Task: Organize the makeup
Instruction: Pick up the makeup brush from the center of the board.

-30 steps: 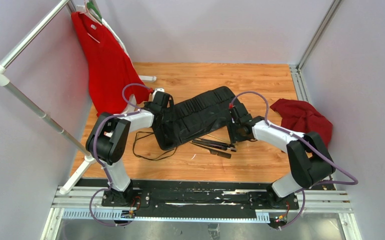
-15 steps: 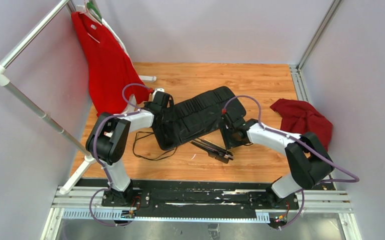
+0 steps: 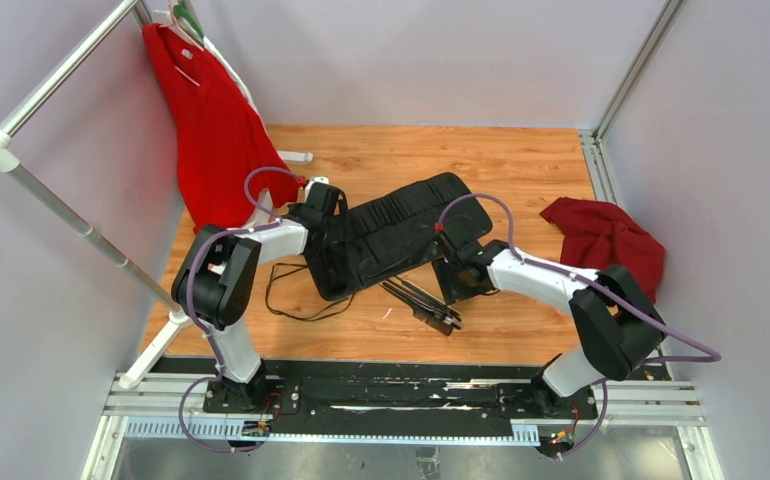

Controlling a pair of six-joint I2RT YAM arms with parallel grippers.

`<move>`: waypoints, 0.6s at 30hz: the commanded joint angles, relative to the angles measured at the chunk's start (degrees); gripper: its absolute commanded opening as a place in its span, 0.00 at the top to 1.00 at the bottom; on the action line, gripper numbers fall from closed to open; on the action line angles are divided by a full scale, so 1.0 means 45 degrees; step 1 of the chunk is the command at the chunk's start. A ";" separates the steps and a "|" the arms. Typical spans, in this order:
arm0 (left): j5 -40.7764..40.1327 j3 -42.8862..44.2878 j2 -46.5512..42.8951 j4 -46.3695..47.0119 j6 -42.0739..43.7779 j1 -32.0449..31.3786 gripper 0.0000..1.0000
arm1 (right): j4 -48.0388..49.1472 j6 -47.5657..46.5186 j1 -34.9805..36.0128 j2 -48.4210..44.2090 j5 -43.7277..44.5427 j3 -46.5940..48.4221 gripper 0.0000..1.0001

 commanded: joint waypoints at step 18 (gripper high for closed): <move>0.0204 0.0011 0.0406 -0.0201 0.0002 0.0110 0.02 | -0.0671 0.0068 0.1252 -0.0247 0.1343 0.1154 0.45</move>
